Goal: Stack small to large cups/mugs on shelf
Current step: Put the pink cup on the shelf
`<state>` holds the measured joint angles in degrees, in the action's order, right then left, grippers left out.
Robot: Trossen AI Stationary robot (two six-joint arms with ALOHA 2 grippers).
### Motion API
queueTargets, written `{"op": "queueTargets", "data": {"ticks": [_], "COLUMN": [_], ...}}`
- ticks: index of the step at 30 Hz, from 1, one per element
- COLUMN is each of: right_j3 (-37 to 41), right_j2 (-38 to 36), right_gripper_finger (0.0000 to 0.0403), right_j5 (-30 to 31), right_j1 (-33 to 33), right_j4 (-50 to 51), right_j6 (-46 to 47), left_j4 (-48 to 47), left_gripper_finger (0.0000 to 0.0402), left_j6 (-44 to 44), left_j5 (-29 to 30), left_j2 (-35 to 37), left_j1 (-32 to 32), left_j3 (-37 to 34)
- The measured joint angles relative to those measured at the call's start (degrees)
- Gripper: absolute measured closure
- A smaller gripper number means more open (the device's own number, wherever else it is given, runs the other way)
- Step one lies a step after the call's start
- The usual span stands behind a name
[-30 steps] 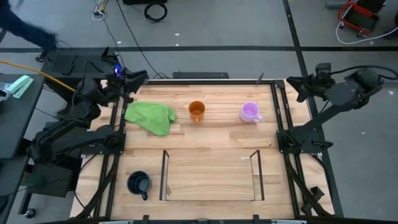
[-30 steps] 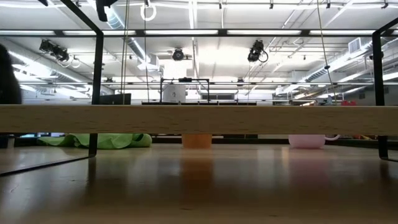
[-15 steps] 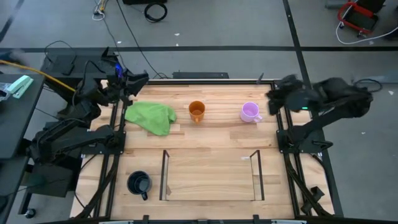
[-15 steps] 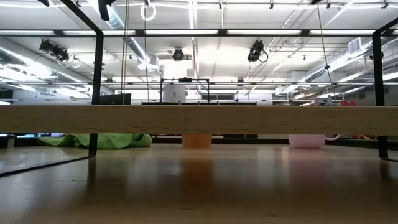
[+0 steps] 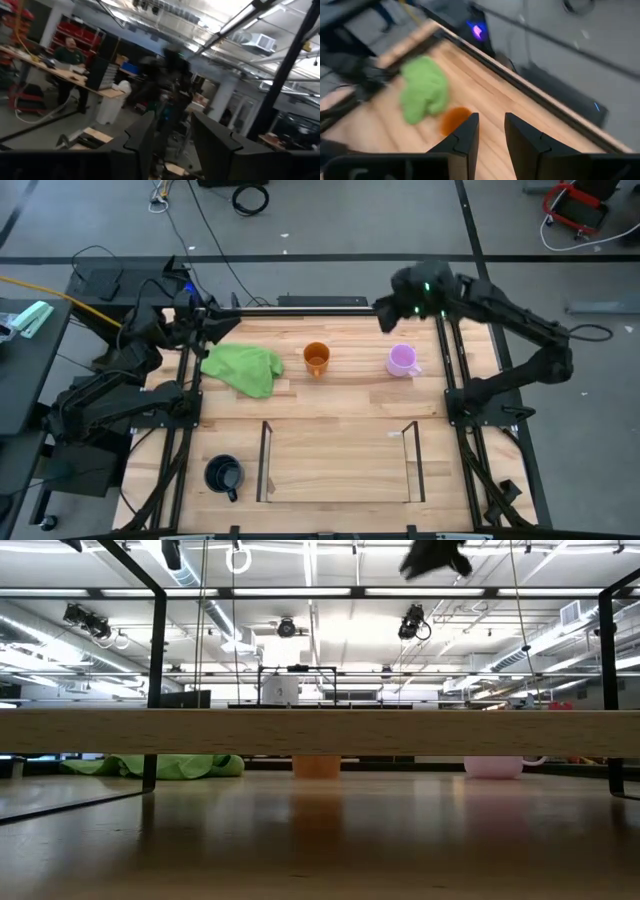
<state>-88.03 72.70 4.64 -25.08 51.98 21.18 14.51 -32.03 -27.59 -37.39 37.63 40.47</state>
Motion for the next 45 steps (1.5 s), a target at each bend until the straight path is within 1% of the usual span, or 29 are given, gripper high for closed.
{"op": "queueTargets", "data": {"ticks": [3,6,10,15,18,21,26,31,35,41,45], "right_j3": [0.0,0.0,0.0,0.0,0.0,1.5,10.7,19.6,25.0,29.2,29.6], "right_j2": [1.9,3.7,6.2,9.0,10.1,10.2,7.4,4.0,3.2,3.3,4.1], "right_gripper_finger": [0.0302,0.0302,0.0302,0.0302,0.0302,0.0302,0.0302,0.0302,0.0302,0.0302,0.0302], "right_j5": [-4.0,-4.5,-4.7,-4.3,-3.8,-3.7,-2.3,-2.0,-2.2,-2.1,-2.1], "right_j1": [-7.4,-11.9,-14.0,-14.8,-14.8,-14.8,-15.1,-15.8,-15.8,-16.5,-17.9], "right_j4": [6.6,14.8,23.6,28.0,28.5,28.7,28.0,21.5,18.1,11.6,10.5], "right_j6": [0.1,-0.9,-2.0,-3.6,-4.3,-4.5,-5.0,-3.4,-2.8,-2.8,-2.9], "left_j4": [-1.8,-4.5,-10.4,-19.1,-22.8,-25.0,-27.6,-27.9,-27.9,-27.9,-28.1], "left_gripper_finger": [0.0268,0.0266,0.026,0.0255,0.0258,0.0262,0.0262,0.0254,0.025,0.0256,0.026], "left_j6": [0.1,1.9,5.0,8.3,9.1,9.2,9.3,11.2,11.7,11.4,10.5], "left_j5": [-0.4,-0.4,-0.3,3.8,5.9,6.1,6.2,7.1,8.4,8.5,8.5], "left_j2": [0.0,0.0,0.0,-0.1,-0.1,-0.1,-0.1,-0.1,-0.1,-0.1,-0.1], "left_j1": [0.0,0.0,0.0,0.0,0.0,0.0,0.0,0.0,0.0,0.0,0.0], "left_j3": [0.0,0.0,0.0,0.0,0.0,0.0,0.0,0.0,0.0,0.0,0.0]}}
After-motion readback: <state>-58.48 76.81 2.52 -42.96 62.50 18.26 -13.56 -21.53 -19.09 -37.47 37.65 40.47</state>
